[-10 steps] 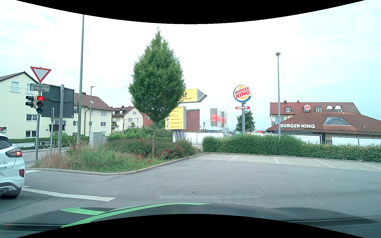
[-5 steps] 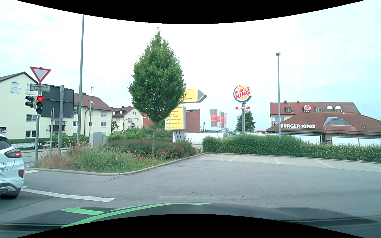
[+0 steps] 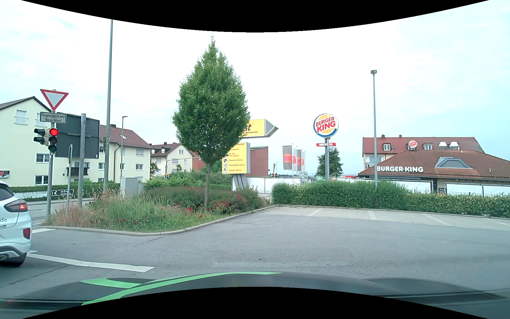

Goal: Follow the waypoints while adhering to traffic rules and regulations

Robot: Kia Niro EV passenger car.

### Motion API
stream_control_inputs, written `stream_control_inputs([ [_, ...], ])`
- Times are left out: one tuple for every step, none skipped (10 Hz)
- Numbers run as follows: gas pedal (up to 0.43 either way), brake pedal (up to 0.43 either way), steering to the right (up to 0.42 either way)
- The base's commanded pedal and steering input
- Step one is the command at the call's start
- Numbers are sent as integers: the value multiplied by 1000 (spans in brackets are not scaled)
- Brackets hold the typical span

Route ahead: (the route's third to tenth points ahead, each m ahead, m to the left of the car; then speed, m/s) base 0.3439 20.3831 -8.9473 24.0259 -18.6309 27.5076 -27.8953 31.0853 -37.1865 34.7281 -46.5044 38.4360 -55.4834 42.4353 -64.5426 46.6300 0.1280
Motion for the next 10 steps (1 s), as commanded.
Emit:
stream_control_inputs([
  [0, 98, -239],
  [0, 98, -234],
  [0, 98, -241],
  [0, 98, -250],
  [0, 98, -261],
  [0, 98, -274],
  [0, 98, -287],
  [0, 98, -298],
  [0, 98, -310],
  [0, 98, -319],
])
